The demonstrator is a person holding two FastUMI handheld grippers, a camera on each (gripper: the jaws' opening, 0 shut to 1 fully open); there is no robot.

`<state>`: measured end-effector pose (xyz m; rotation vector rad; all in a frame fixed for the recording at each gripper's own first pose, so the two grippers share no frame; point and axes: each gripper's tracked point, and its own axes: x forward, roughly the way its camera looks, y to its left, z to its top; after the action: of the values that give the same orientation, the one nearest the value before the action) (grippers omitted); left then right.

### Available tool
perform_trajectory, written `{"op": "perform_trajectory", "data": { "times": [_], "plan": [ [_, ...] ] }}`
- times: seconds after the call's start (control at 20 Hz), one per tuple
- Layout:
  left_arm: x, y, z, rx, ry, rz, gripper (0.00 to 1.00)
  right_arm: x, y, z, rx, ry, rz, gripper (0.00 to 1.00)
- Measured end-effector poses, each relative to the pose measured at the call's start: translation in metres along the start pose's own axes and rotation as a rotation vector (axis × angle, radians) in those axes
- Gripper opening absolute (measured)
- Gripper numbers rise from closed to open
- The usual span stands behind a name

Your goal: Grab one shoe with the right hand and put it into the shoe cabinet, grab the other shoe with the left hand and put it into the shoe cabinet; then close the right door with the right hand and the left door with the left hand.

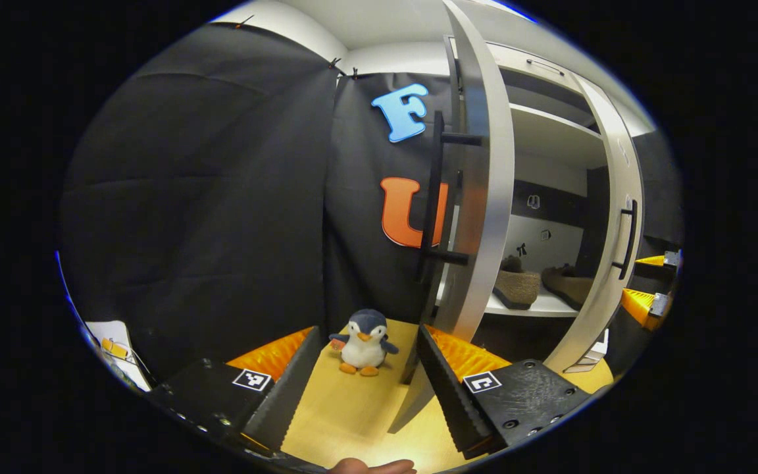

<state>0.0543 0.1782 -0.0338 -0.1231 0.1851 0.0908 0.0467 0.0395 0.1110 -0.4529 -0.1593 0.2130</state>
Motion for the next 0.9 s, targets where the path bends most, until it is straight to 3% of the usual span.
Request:
{"op": "perform_trajectory", "data": {
  "times": [0.1,0.45,0.9],
  "plan": [
    [0.0,-0.004,0.002,0.042,-0.017,-0.021,0.92,-0.005,0.006,-0.004,-0.008,0.013,0.005,0.89],
    [-0.005,-0.022,0.002,-0.008,-0.004,-0.114,0.92,-0.012,0.012,-0.013,-0.007,0.043,0.026,0.89],
    [-0.004,-0.107,-0.009,-0.012,0.033,-0.316,0.92,-0.01,-0.008,-0.029,0.028,0.067,0.005,0.89]
  ]
}}
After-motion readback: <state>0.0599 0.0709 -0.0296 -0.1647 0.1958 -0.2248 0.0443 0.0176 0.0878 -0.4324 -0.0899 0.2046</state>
